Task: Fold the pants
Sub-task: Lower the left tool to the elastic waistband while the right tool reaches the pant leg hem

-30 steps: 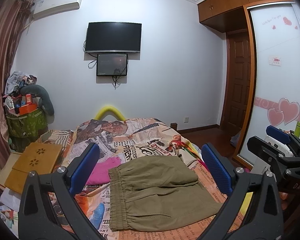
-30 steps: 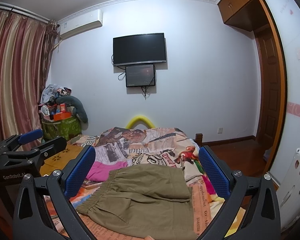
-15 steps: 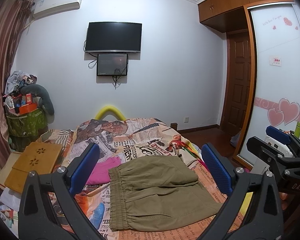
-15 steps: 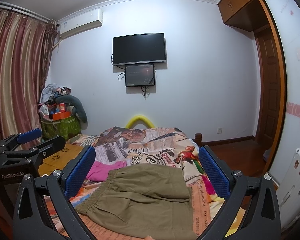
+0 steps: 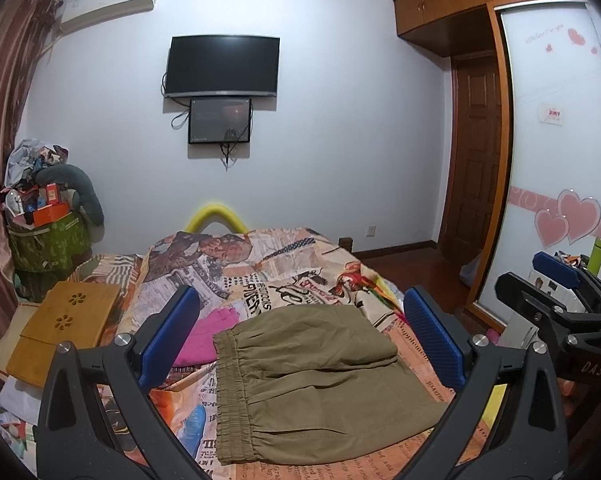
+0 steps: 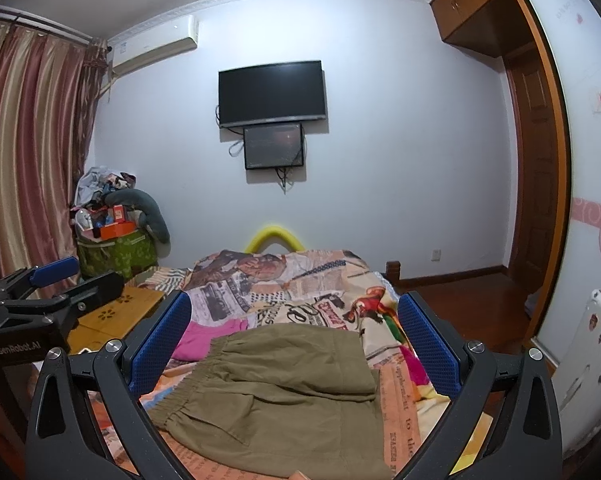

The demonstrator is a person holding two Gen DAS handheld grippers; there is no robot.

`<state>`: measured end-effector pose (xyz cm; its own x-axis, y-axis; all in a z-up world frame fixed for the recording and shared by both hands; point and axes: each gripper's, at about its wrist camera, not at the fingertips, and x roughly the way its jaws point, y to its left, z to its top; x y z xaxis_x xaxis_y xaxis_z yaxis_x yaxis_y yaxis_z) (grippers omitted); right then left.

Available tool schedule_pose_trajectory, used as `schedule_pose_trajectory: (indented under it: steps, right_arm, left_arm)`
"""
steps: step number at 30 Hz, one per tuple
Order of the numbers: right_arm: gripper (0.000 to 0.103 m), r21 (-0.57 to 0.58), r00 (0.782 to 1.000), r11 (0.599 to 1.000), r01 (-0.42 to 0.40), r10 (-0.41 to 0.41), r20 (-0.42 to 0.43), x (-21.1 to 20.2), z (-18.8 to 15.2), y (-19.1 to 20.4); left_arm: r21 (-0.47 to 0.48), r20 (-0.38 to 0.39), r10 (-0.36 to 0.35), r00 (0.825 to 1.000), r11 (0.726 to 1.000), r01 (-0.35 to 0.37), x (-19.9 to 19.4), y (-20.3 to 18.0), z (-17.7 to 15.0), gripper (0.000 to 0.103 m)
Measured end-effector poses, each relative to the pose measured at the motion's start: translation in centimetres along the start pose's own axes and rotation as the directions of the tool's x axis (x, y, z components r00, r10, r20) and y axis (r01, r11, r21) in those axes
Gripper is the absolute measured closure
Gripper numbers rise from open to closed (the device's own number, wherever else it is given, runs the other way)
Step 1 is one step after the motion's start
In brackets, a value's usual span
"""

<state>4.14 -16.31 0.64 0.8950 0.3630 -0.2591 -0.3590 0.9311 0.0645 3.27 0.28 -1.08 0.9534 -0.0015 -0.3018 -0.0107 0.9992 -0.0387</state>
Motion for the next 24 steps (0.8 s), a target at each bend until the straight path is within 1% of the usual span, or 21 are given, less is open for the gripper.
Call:
schedule_pose_trajectory:
  steps: [1, 2, 4, 7, 10, 14, 15, 17, 19, 20, 21, 23, 24]
  right_arm:
    - [0.0, 0.005, 1.0, 1.0, 0.009, -0.009, -0.012, 0.5, -0.2, -0.4]
    - [0.0, 0.007, 1.0, 1.0, 0.019, -0.019, -0.022, 0.9, -0.4, -0.8]
    - [0.0, 0.003, 0.996, 0.999, 0.054, -0.053, -0.065, 2.3, -1.1, -1.8]
    - [0.0, 0.016, 0.987, 0.994, 0.11, -0.107, -0.122, 4.0, -2.5, -3.5]
    - [0.0, 0.026, 0.971, 0.989, 0.143, -0.135, -0.2, 6.0, -4.0, -5.1]
    - [0.0, -0.004, 0.943, 0.985, 0.171, -0.165, -0.288, 8.4, -6.0, -6.7]
    - [0.0, -0.01, 0.936, 0.985, 0.174, -0.168, -0.31, 9.1, -6.4, -7.1]
    - [0.0, -0.005, 0.917, 0.986, 0.168, -0.158, -0.367, 10.7, -7.4, -8.1]
    - [0.001, 0.006, 0.902, 0.987, 0.159, -0.143, -0.408, 11.8, -8.3, -9.2]
    - [0.003, 0.011, 0.894, 0.988, 0.157, -0.137, -0.427, 12.5, -8.8, -9.7]
    - [0.005, 0.012, 0.883, 0.987, 0.16, -0.138, -0.449, 13.2, -9.3, -10.2]
    - [0.009, 0.006, 0.857, 0.987, 0.161, -0.137, -0.496, 14.5, -10.3, -10.9]
    - [0.01, 0.003, 0.845, 0.987, 0.162, -0.137, -0.517, 15.2, -10.8, -11.1]
  left_arm:
    - [0.001, -0.013, 0.002, 1.0, 1.0, -0.002, 0.6, 0.2, -0.1, 0.0]
    - [-0.001, -0.044, 0.009, 0.999, 1.0, -0.009, 1.7, 0.5, -0.2, 0.0]
    - [-0.02, -0.083, 0.014, 0.996, 1.0, -0.016, 3.5, 1.3, -0.5, 0.0]
    - [-0.053, -0.159, 0.011, 0.987, 0.998, -0.02, 6.7, 2.6, -1.1, 0.0]
    - [-0.081, -0.225, 0.039, 0.974, 0.995, -0.059, 9.9, 4.2, -2.1, 0.0]
    - [-0.053, -0.306, 0.103, 0.946, 0.991, -0.125, 14.1, 5.7, -4.0, 0.0]
    - [-0.038, -0.335, 0.125, 0.934, 0.989, -0.146, 15.4, 6.2, -4.7, 0.0]
    - [-0.022, -0.378, 0.148, 0.914, 0.985, -0.169, 17.2, 7.1, -5.9, 0.0]
    - [-0.016, -0.446, 0.159, 0.881, 0.982, -0.186, 19.7, 8.4, -7.4, 0.0]
    - [-0.016, -0.472, 0.163, 0.866, 0.981, -0.193, 20.6, 8.9, -8.0, 0.0]
    - [-0.016, -0.499, 0.169, 0.85, 0.979, -0.204, 21.5, 9.3, -8.7, 0.0]
    - [-0.01, -0.538, 0.177, 0.824, 0.976, -0.217, 23.0, 10.1, -9.8, 0.0]
    - [-0.002, -0.559, 0.185, 0.808, 0.975, -0.224, 23.9, 10.7, -10.4, 0.0]
